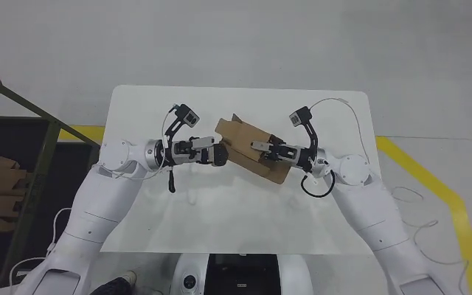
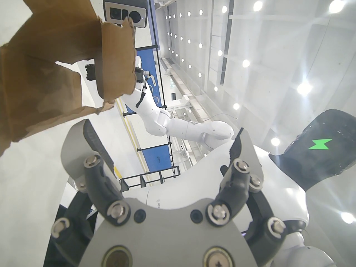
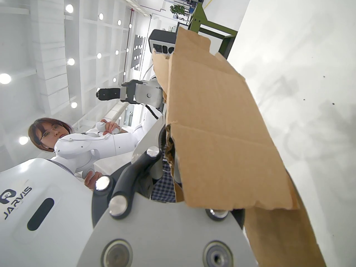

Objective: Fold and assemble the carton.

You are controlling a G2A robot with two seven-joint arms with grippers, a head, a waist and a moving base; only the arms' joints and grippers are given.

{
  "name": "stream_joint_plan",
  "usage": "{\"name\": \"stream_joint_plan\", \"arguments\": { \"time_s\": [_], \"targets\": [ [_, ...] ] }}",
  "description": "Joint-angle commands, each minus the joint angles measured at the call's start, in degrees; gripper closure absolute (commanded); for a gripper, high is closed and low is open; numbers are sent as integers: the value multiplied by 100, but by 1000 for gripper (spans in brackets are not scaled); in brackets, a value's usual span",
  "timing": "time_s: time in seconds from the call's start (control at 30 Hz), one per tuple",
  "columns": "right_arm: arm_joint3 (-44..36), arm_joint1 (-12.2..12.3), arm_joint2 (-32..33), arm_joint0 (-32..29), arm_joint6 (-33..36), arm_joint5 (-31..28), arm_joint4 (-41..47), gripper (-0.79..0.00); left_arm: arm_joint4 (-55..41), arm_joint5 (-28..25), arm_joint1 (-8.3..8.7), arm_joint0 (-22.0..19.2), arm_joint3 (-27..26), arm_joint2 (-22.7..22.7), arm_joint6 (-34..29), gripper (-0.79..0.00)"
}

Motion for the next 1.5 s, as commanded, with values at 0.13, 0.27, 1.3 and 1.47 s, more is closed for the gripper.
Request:
{"name": "stream_joint_plan", "arguments": {
  "time_s": [0.13, 0.27, 1.3, 1.47],
  "targets": [
    [35, 49, 161, -46, -27, 22, -189, 0, -87, -136, 66, 81, -76, -522, 133, -785],
    [-75, 71, 187, -99, 227, 51, -58, 0, 25, -171, 124, 210, -77, -894, 240, -785],
    [-556, 50, 155, -141, -236, -183, -51, 0, -415, 273, -32, 263, 495, -133, 216, -785],
    [-539, 21, 36, -112, -205, -223, 10, 0, -561, 205, -72, 228, 588, -85, 342, -785]
  ]
}}
